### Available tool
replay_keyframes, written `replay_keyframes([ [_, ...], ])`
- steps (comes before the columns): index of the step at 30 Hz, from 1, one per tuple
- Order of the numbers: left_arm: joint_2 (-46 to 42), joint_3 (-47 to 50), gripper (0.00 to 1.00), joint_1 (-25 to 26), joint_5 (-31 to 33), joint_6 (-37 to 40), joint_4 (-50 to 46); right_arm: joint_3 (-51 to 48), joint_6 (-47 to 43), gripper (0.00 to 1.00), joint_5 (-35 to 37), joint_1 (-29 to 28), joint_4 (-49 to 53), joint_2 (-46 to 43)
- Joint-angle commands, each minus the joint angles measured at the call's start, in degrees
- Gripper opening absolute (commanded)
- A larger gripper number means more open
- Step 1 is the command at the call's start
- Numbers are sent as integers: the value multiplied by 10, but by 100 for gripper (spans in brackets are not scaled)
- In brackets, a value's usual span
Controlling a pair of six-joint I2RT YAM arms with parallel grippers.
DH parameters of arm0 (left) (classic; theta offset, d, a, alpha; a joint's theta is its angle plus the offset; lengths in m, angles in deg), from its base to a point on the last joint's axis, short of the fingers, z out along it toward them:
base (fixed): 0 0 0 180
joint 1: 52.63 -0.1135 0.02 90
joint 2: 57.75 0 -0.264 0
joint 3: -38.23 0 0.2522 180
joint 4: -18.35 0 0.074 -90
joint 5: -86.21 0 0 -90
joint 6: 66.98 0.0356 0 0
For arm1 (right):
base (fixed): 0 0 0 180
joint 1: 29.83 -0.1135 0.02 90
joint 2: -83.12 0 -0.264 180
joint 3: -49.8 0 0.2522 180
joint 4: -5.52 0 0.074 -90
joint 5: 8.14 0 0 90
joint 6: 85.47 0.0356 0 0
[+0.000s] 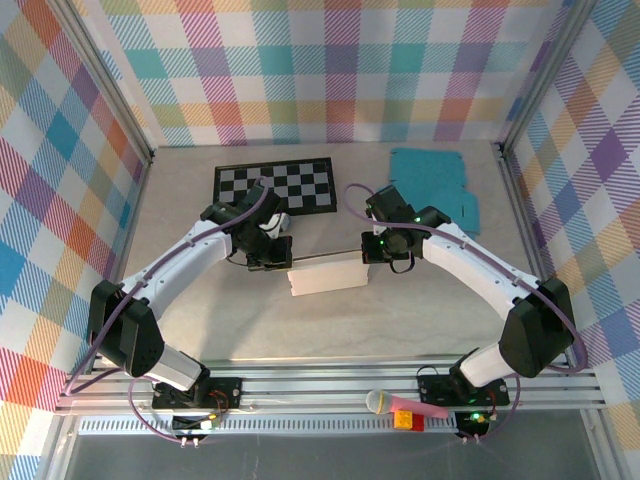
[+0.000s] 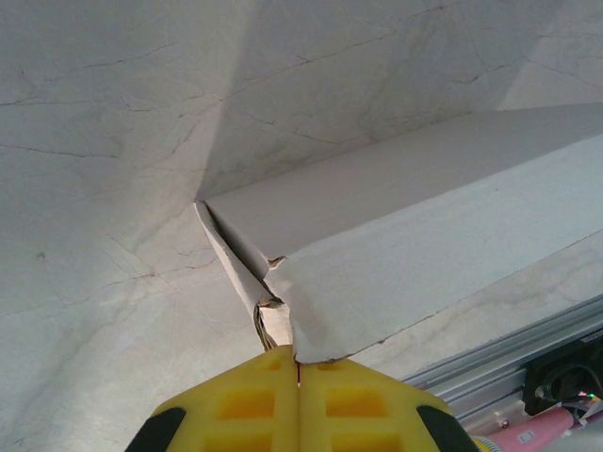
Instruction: Fold the paper box
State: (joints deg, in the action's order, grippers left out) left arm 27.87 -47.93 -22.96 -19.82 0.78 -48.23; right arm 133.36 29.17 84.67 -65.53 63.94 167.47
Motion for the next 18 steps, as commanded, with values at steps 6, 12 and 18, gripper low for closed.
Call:
replay_keyframes([
  [6, -2, -17, 0, -16, -6, 23, -45, 17, -6, 0, 1, -4, 23, 12],
  [12, 0, -21, 0, -20, -7, 31, -55, 17, -5, 0, -1, -5, 23, 13],
  [18, 2, -25, 0, -22, 1, 46, -69, 17, -6, 0, -3, -4, 23, 13],
])
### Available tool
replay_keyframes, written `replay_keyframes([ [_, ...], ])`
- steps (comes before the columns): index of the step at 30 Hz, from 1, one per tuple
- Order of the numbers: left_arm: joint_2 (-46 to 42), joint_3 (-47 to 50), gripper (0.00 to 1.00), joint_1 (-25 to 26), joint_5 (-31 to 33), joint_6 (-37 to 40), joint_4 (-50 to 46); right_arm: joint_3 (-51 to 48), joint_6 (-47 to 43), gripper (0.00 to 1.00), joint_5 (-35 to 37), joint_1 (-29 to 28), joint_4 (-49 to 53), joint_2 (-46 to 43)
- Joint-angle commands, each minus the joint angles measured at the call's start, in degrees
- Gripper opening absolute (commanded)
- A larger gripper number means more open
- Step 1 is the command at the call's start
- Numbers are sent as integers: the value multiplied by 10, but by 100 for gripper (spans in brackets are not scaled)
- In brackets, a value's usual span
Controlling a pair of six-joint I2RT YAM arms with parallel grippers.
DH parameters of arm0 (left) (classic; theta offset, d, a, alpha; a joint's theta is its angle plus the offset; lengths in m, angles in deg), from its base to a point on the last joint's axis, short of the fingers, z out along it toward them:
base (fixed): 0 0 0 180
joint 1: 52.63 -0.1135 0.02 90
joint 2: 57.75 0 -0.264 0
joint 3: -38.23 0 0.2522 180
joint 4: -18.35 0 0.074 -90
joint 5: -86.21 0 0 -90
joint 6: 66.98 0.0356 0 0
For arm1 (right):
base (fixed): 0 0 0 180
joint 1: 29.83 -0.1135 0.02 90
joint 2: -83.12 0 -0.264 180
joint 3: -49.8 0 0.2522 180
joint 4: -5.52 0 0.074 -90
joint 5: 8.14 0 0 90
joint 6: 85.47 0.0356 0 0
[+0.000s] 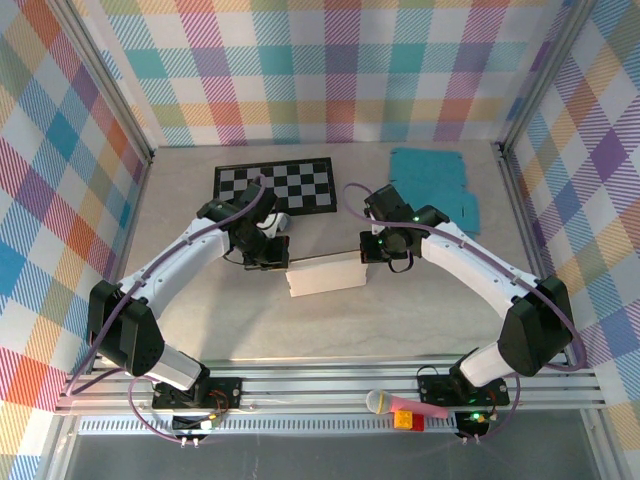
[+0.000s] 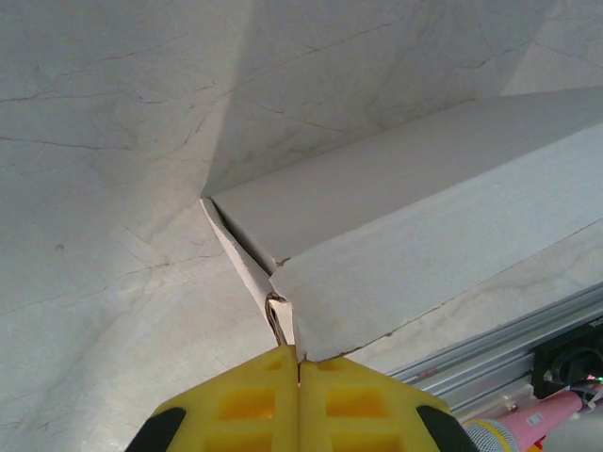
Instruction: Fold the paper box
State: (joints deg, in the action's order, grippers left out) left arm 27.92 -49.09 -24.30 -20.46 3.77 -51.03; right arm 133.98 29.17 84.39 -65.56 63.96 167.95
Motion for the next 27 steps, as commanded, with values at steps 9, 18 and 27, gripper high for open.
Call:
replay_keyframes([
  [9, 3, -6, 0, -9, 13, 24, -43, 12, -7, 0, -2, -4, 24, 10],
  [18, 1, 1, 0, -9, 29, 37, -57, 10, -6, 0, 0, -4, 24, 10],
  [27, 3, 12, 0, -9, 27, 38, -53, 10, -7, 0, -2, -4, 25, 13],
])
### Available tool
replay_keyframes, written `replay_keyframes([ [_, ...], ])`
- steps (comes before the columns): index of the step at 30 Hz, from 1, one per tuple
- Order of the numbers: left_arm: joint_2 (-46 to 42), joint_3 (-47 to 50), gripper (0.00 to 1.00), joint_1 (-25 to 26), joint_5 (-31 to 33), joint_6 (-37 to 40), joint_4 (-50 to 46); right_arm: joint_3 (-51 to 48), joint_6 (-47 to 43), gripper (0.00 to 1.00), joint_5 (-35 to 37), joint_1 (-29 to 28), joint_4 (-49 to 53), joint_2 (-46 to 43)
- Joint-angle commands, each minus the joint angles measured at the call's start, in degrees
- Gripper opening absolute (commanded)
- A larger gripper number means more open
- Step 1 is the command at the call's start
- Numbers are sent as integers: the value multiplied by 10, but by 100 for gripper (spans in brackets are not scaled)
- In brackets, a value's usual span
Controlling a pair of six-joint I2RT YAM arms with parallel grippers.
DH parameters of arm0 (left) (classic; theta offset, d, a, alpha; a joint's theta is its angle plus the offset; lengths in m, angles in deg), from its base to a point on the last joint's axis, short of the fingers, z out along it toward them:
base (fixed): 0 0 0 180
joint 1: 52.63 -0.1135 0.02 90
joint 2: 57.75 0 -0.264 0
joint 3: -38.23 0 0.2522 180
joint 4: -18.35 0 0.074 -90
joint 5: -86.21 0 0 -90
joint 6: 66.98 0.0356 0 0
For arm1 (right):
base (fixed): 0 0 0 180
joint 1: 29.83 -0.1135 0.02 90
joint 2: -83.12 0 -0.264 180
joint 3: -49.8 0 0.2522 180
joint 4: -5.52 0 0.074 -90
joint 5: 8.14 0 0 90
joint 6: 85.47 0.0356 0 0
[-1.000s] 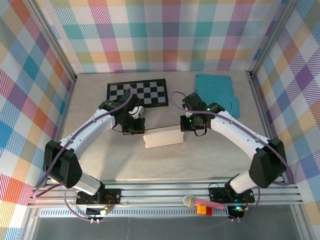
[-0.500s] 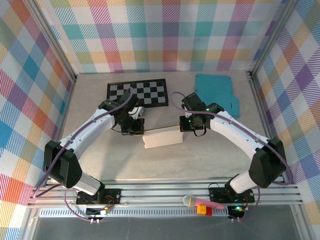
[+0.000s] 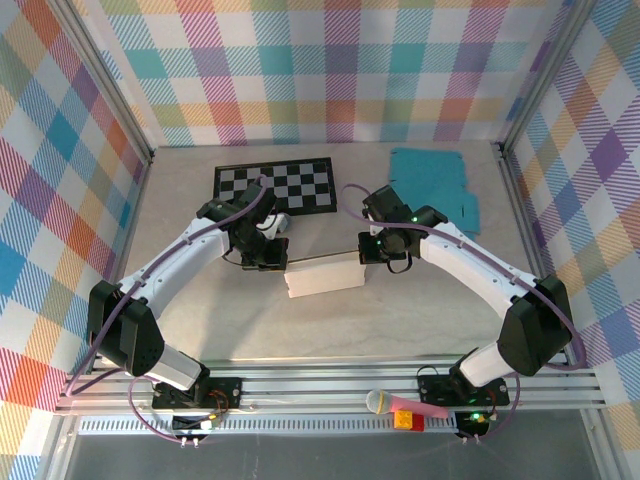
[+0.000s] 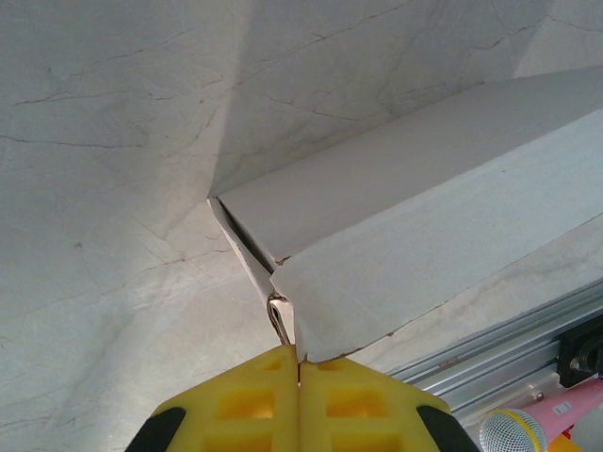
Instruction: Fold the paper box
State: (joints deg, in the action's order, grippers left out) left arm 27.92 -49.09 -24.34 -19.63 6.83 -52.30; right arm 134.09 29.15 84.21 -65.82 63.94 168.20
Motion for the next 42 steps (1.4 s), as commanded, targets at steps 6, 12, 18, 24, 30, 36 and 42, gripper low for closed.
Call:
replay_keyframes([
  [6, 5, 14, 0, -9, 18, 7, -39, 10, -6, 0, 0, -1, 25, 11],
  [12, 5, 22, 0, -8, 26, 9, -46, 11, -7, 0, 1, -1, 26, 13],
  [18, 7, 28, 0, -8, 28, 11, -43, 14, -7, 0, -2, -2, 25, 17],
  [24, 11, 30, 0, -7, 33, 15, -44, 14, -6, 0, 2, -2, 27, 16],
  [30, 13, 30, 0, 0, 34, 12, -41, 22, 6, 1, -2, -2, 41, 10],
  [36, 12, 28, 0, 3, 38, 9, -43, 24, 61, 27, -24, 1, 62, -19],
  [42, 11, 25, 0, 9, 38, 3, -42, 10, 222, 50, -81, 27, 55, -69],
])
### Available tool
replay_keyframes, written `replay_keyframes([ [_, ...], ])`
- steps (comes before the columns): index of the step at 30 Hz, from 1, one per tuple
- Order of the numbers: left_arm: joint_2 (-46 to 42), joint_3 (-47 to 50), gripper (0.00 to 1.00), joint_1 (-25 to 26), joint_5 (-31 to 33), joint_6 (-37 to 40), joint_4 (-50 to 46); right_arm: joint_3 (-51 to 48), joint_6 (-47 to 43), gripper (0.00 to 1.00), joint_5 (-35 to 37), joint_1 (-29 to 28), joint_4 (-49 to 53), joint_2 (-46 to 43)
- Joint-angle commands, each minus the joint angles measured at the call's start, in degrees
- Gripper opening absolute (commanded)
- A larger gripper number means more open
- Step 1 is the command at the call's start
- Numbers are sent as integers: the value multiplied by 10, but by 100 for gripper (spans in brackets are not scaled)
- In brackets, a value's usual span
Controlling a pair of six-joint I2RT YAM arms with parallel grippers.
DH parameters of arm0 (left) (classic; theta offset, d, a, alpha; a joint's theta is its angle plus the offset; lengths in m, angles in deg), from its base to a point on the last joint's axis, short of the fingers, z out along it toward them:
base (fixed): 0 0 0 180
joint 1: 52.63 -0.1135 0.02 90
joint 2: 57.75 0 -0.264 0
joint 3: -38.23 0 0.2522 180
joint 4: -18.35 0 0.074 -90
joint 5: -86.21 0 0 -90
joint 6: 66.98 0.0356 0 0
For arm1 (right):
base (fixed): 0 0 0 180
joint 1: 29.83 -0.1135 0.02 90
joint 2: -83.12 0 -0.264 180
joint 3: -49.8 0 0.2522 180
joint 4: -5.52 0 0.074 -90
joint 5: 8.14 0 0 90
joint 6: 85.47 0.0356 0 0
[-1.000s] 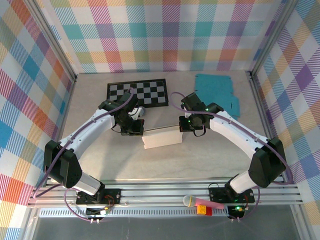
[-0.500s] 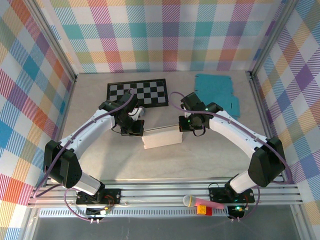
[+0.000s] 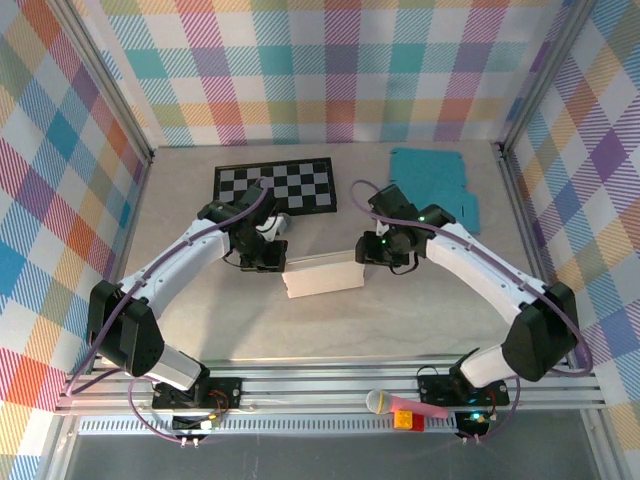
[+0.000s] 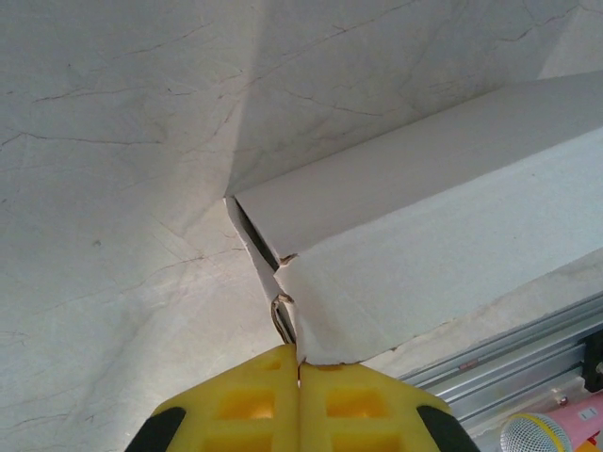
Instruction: Fold the paper box
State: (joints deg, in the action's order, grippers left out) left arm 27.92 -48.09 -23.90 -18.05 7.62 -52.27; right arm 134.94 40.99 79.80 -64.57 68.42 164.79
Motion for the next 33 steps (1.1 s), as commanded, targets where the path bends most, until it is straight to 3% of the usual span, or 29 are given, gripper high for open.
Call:
replay_keyframes([
  [1, 11, 15, 0, 5, 22, -6, -41, -8, 143, 53, -49, 22, -6, -46],
  [5, 13, 14, 0, 9, 23, -8, -40, -64, 314, 66, -78, 34, -94, -84],
  [10, 14, 10, 0, 13, 25, -11, -39, -125, 498, 68, -118, 41, -186, -88],
  [13, 15, 8, 0, 15, 26, -11, -40, -153, 551, 67, -126, 42, -237, -83],
  [22, 13, 6, 0, 17, 23, -16, -40, -213, 585, 50, -132, 44, -287, -79],
  [29, 9, 7, 0, 17, 16, -25, -36, -229, 564, 41, -126, 49, -267, -83],
  [33, -11, 19, 20, 17, -2, -60, -17, -239, 552, 38, -125, 49, -255, -81],
])
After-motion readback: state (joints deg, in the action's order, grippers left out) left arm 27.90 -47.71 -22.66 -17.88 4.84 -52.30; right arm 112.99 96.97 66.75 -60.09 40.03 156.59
